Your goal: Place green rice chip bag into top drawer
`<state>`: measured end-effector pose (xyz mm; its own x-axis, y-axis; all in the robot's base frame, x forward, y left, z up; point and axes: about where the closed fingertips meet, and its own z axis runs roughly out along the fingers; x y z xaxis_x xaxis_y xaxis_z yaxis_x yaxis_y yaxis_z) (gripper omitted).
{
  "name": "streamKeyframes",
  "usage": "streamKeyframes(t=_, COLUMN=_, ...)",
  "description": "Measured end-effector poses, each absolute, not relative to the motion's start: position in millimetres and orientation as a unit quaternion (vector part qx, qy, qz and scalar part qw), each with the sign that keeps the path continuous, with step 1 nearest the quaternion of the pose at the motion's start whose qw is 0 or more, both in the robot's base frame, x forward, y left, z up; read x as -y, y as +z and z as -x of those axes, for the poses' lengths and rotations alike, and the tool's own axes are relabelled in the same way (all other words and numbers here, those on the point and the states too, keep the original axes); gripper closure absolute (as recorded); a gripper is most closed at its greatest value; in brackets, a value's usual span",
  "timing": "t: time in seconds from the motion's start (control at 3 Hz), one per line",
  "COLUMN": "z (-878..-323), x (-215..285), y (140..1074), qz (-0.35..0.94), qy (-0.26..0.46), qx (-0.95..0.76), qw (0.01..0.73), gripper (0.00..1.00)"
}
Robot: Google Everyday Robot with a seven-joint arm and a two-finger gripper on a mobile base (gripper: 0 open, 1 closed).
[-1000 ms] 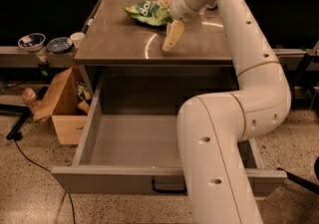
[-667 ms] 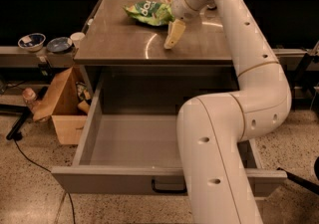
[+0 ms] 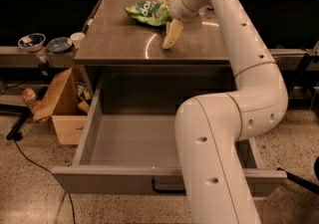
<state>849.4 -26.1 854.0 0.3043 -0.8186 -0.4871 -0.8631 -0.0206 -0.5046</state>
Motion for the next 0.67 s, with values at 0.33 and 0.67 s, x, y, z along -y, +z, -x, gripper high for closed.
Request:
streamKeyframes(t=0.33, z=-853.1, x=19.1, y=856.3, qz=0.718, qy=0.018, qx=-0.584, qw=0.378, gripper=0.0)
streamKeyframes(t=0.67, z=-853.1, x=19.1, y=856.2, qz=0.718, qy=0.018, qx=-0.584, qw=0.378, gripper=0.0)
